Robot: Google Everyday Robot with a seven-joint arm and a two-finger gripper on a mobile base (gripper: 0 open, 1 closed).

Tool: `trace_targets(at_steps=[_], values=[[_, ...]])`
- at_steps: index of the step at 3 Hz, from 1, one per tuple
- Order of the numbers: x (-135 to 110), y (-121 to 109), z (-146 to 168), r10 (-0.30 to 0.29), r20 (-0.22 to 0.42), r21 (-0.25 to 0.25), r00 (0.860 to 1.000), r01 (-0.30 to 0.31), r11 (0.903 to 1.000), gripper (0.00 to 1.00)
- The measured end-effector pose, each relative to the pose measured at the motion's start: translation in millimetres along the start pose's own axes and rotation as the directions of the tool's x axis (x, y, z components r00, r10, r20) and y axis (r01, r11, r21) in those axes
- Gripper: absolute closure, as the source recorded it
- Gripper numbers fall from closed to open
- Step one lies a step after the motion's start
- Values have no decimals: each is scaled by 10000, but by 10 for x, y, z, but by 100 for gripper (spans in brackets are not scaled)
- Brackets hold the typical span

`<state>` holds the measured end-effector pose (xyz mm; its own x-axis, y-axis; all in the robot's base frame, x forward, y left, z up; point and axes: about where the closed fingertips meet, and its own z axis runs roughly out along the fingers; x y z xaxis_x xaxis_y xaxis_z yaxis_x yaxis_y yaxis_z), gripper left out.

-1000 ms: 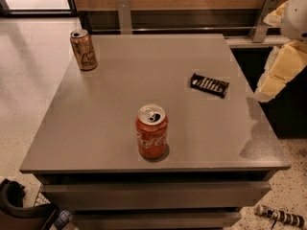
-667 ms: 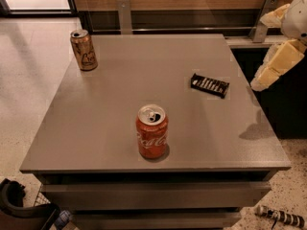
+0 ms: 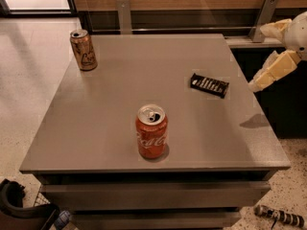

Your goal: Move rxbar chocolate near orange can

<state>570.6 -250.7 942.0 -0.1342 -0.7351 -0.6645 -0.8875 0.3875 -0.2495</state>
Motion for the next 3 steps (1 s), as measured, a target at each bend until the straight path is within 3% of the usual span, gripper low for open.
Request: trace_targets(at_steps=[1,2,3], values=[[196,-80,251,80,1123,210,9936,-105,9997,0],[180,-152,431,15,1775,290,9841,-68,9996,0],[180,-152,431,15,1775,290,9841,-68,9996,0]])
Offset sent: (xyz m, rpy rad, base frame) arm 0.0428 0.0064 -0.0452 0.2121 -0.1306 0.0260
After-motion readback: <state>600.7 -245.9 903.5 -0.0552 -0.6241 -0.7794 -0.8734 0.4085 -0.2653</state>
